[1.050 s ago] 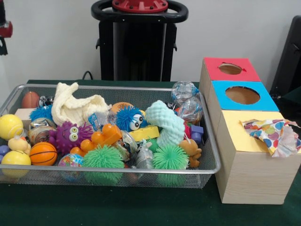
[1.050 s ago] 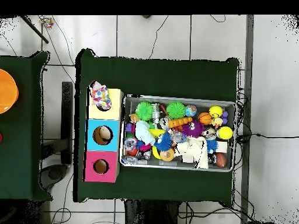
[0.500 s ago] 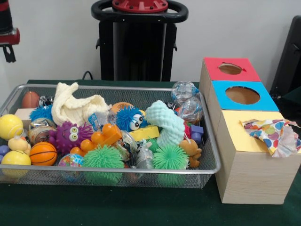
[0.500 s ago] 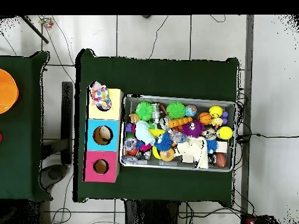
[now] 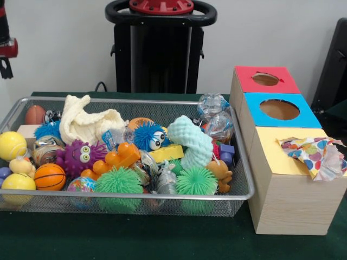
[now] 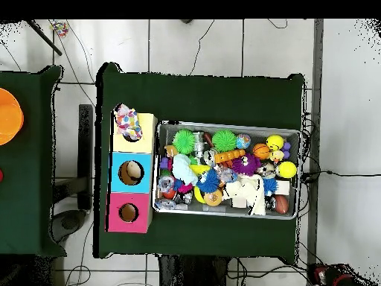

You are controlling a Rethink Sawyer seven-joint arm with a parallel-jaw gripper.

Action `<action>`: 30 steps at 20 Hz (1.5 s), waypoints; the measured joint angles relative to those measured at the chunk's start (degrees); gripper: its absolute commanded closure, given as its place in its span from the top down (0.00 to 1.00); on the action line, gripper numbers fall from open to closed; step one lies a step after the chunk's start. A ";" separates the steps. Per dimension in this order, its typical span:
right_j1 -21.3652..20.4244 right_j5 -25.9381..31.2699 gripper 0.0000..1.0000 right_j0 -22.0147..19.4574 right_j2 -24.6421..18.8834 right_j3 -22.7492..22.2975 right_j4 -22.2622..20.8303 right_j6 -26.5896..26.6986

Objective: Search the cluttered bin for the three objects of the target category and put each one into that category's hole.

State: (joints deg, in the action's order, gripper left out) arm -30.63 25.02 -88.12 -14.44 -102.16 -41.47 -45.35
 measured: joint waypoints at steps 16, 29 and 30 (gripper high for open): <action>-1.56 -5.53 0.00 20.91 6.18 -1.04 10.70 -7.14; -4.93 -1.65 0.00 36.45 13.53 -0.83 22.54 -16.71; -5.82 -1.18 0.00 38.02 13.51 -0.76 24.37 -17.47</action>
State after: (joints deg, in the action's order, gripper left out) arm -36.44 23.84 -50.10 -0.93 -102.92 -17.10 -62.83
